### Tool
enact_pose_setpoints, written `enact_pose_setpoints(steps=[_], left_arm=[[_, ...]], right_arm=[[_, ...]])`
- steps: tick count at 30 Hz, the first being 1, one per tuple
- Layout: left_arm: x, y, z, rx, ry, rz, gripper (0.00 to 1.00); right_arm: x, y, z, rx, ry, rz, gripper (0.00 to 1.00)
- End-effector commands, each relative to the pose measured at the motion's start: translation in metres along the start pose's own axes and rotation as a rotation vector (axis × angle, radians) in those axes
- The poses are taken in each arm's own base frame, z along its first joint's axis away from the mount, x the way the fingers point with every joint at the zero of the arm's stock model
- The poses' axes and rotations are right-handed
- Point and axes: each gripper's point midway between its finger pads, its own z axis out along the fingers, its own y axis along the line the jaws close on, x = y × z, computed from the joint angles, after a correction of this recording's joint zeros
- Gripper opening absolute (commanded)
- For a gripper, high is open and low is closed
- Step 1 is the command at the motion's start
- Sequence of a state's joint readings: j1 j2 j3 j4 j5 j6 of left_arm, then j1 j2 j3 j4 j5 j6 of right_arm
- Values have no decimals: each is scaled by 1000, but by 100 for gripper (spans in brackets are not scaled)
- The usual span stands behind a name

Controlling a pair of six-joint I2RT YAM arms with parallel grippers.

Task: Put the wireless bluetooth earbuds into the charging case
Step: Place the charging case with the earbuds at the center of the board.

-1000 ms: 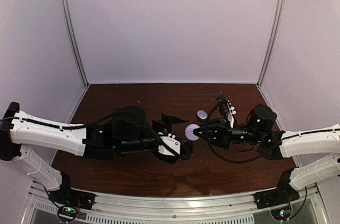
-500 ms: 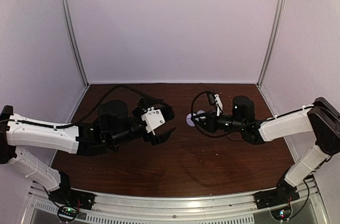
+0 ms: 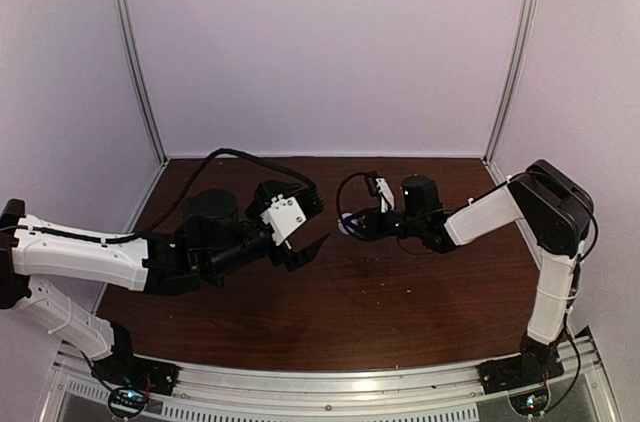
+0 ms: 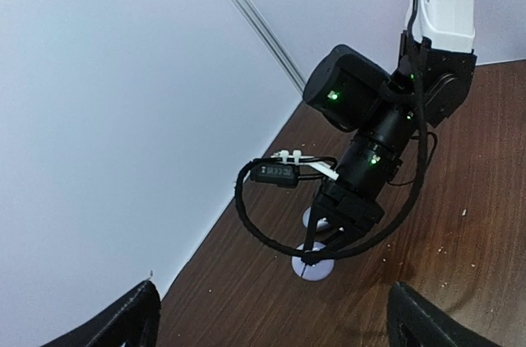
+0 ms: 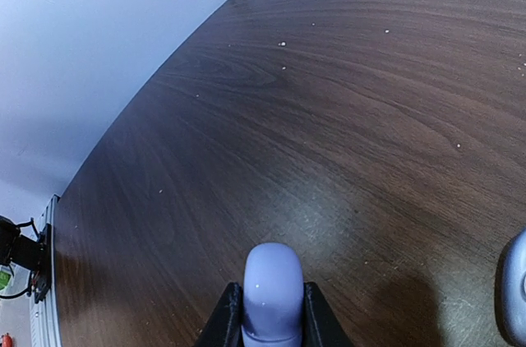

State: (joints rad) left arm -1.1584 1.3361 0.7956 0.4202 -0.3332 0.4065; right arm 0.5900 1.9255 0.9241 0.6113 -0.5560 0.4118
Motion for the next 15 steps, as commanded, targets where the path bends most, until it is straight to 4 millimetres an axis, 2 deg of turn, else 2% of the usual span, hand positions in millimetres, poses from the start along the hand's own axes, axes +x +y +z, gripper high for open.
enact_pose_setpoints(steps=[1,9,15], left_arm=[[-8,13,-6,-52,-43,-67,98],[-3,14,-9,-62,-35,-70,98],[-1,20,-9,-83,-31,-129,98]], right_arm=[[-2,-16,15,9,11,15,9],[9,-35,34,45,57,29,14],[3,-39,31,88,59,9,32]])
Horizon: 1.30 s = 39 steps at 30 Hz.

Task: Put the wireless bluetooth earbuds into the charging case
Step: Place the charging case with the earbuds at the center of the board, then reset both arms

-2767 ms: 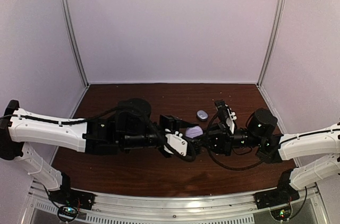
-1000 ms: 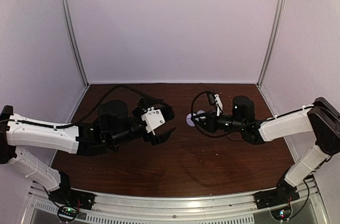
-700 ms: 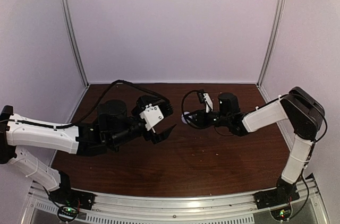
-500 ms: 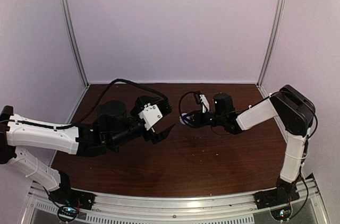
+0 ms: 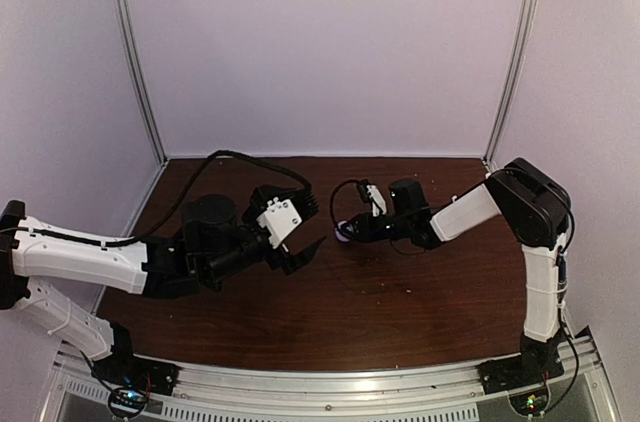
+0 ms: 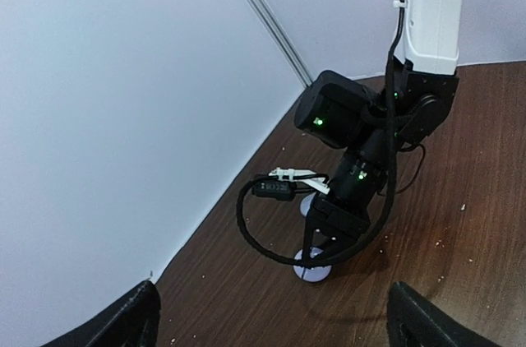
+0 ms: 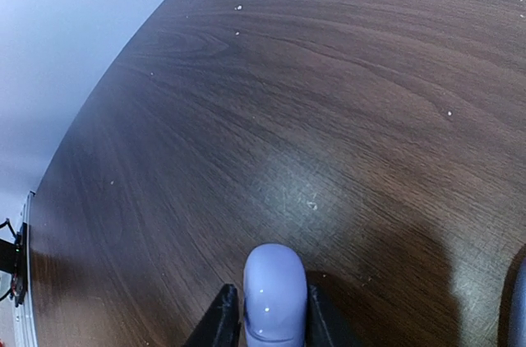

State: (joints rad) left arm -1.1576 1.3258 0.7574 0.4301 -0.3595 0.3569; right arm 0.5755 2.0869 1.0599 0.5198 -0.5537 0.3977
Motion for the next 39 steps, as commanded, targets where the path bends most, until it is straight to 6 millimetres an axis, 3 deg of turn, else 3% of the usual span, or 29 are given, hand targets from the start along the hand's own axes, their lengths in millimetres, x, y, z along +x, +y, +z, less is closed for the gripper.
enact_pose_setpoints(steps=[1,7,12,14,15,16,23,31,35,39], left_arm=[[-15,22,-5,-67,-55,-97,98],[-16,32,-7,-84,-63,-150,98],[-12,51,-8,-125,-48,-255,98],[-8,61,-5,-139,-21,-323,98],[-4,66,-2,-143,3,-354,98],[0,73,0,-153,20,-394,98],[29,112,11,-133,70,-625,98],[71,138,8,-98,84,-826,98],[115,146,9,-140,159,-911,98],[145,137,15,-145,219,-935,98]], right_arm=[[-20,-3,-4,44,-29,-37,35],[-38,-2,-11,99,-43,-89,48],[-68,5,-33,158,-92,-149,58],[-79,10,-46,168,-113,-168,78],[-86,13,-55,166,-134,-175,94],[-92,16,-64,162,-153,-183,99],[-124,21,-142,264,-311,-190,100],[-99,19,-211,340,-425,-137,100],[-80,20,-232,347,-474,-130,100],[-56,5,-241,390,-505,-84,100]])
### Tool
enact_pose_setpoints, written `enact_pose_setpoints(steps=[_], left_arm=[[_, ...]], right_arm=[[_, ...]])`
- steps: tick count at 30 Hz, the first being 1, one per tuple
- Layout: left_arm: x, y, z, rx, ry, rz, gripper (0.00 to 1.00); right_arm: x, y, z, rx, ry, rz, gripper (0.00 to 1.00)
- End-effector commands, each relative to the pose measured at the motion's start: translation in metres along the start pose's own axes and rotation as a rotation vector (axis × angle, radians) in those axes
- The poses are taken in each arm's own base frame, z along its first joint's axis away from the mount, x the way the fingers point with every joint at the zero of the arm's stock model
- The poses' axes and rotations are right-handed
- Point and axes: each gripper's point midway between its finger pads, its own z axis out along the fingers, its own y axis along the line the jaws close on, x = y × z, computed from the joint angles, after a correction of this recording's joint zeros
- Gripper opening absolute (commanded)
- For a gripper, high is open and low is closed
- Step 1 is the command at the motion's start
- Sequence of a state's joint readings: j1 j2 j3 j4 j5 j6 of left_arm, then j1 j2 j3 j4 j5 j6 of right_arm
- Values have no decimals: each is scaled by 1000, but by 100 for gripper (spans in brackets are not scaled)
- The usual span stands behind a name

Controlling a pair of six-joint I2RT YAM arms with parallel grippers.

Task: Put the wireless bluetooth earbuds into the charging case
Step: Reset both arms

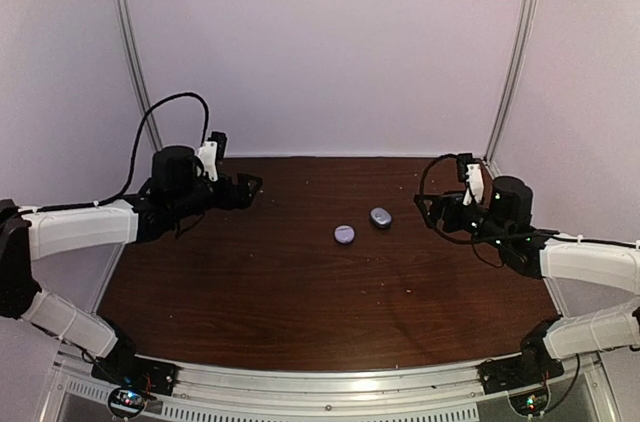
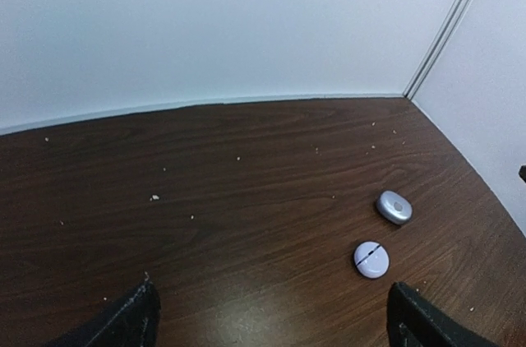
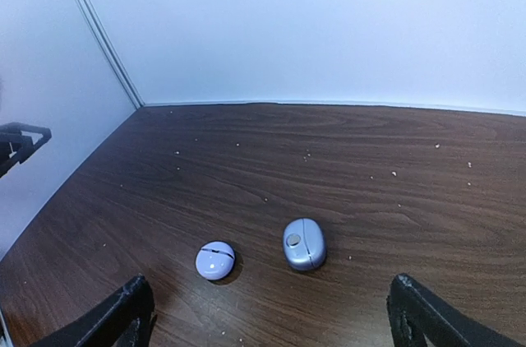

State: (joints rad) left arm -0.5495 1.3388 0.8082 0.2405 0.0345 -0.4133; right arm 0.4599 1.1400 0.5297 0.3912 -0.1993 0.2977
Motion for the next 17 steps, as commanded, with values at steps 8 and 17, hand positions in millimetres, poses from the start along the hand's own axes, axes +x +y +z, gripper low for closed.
enact_pose_setpoints(steps=[8,17], left_arm=[[65,7,23,60,98,-97,98],[79,10,29,58,124,-100,98]], right_arm=[[44,-40,-15,132,-61,135,100],[47,-49,-12,180,-65,121,100]])
